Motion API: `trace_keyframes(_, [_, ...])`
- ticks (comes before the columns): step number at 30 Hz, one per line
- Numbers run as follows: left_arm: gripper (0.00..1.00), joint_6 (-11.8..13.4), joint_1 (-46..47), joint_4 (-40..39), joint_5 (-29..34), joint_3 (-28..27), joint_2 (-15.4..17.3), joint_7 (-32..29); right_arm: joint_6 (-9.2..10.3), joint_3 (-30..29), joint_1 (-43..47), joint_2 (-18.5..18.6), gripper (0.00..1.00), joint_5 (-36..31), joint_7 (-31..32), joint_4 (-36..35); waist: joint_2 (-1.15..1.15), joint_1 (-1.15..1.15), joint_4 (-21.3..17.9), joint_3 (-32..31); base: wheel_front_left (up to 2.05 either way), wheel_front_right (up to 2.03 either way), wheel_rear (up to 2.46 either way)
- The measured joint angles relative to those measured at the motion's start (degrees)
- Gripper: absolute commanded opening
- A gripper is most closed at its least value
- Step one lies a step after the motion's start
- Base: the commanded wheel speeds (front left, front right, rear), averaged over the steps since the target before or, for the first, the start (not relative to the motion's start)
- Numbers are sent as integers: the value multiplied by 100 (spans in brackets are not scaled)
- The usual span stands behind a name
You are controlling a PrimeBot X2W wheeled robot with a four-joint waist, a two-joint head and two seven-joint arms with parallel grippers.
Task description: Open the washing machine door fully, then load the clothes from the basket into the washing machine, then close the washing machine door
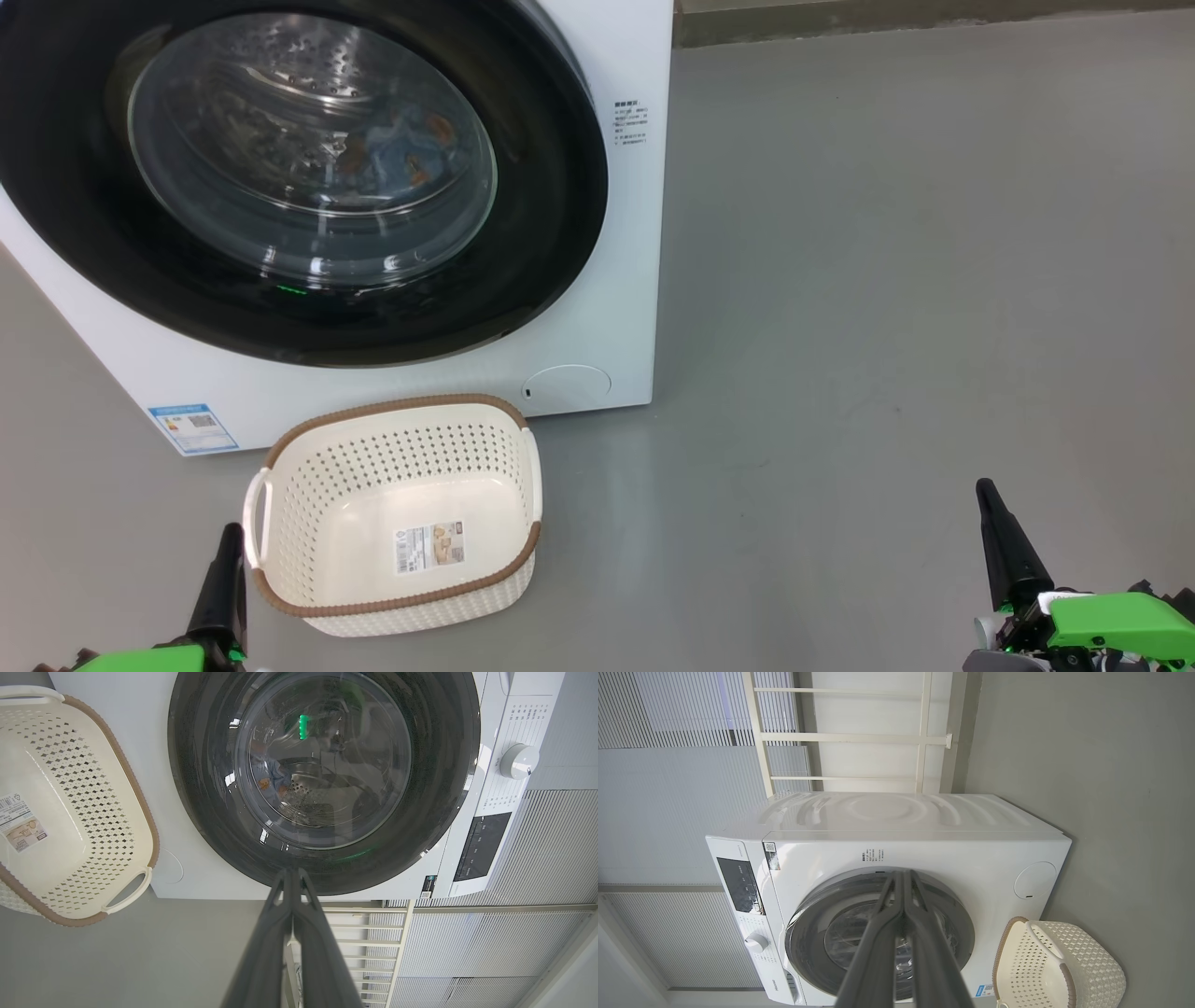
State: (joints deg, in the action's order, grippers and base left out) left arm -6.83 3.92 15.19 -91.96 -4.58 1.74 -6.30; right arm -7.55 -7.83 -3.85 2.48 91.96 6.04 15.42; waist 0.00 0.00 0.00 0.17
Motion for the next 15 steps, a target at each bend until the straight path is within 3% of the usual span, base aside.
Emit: trace_keyframes(15, [0,0,0,0,0,-1,0,0,0,-1,0,0,0,0,0,0,0,0,0,0,0,0,0])
